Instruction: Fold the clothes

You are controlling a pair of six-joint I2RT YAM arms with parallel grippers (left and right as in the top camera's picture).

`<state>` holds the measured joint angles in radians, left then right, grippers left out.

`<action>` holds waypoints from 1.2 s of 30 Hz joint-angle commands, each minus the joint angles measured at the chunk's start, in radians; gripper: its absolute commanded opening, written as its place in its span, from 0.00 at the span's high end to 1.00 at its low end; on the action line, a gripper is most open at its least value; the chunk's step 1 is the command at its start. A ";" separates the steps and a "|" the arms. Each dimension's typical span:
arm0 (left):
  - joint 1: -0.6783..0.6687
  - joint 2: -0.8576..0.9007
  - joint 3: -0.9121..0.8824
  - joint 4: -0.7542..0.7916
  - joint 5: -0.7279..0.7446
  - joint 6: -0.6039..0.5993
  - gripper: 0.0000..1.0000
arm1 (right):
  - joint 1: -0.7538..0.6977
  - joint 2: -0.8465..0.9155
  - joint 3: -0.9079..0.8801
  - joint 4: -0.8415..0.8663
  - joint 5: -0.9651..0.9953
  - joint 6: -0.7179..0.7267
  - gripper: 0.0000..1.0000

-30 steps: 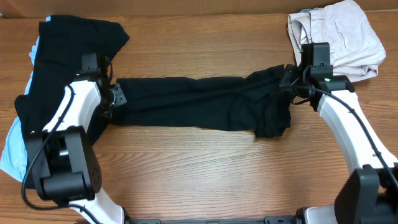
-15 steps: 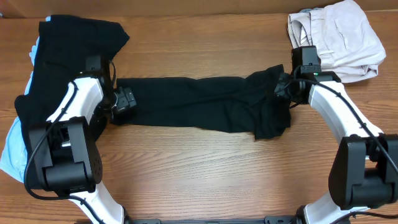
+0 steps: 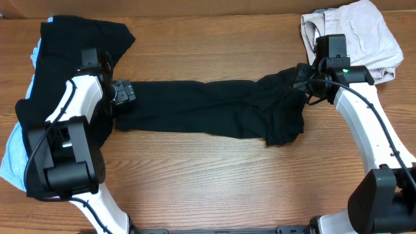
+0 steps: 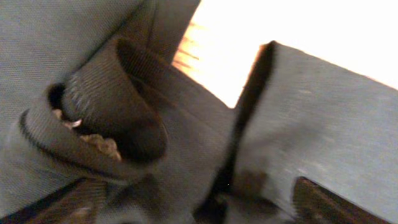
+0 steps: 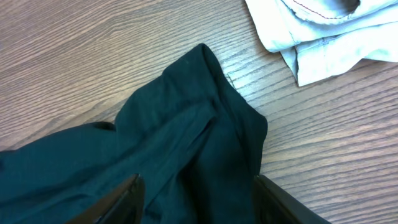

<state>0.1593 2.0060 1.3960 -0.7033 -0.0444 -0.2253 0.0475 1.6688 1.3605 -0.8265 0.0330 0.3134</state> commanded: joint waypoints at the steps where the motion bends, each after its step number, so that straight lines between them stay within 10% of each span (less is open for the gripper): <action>1: 0.013 0.034 0.013 0.012 -0.002 0.005 0.20 | -0.004 -0.013 0.016 0.000 -0.002 -0.007 0.40; 4: 0.034 0.032 0.014 0.023 0.024 -0.004 0.43 | -0.004 -0.013 0.016 -0.008 -0.001 -0.007 0.36; 13: 0.147 0.032 0.014 0.000 0.118 -0.003 0.46 | -0.004 -0.013 0.016 -0.018 -0.001 -0.007 0.34; 21: 0.212 0.034 0.013 0.003 0.060 0.028 0.74 | -0.004 -0.013 0.016 -0.018 -0.002 -0.007 0.33; 36: 0.269 0.034 0.246 -0.148 0.047 0.020 0.00 | -0.004 -0.013 0.015 -0.040 -0.001 -0.008 0.32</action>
<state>0.4145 2.0350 1.5196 -0.8158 -0.0383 -0.2054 0.0475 1.6688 1.3605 -0.8669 0.0326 0.3130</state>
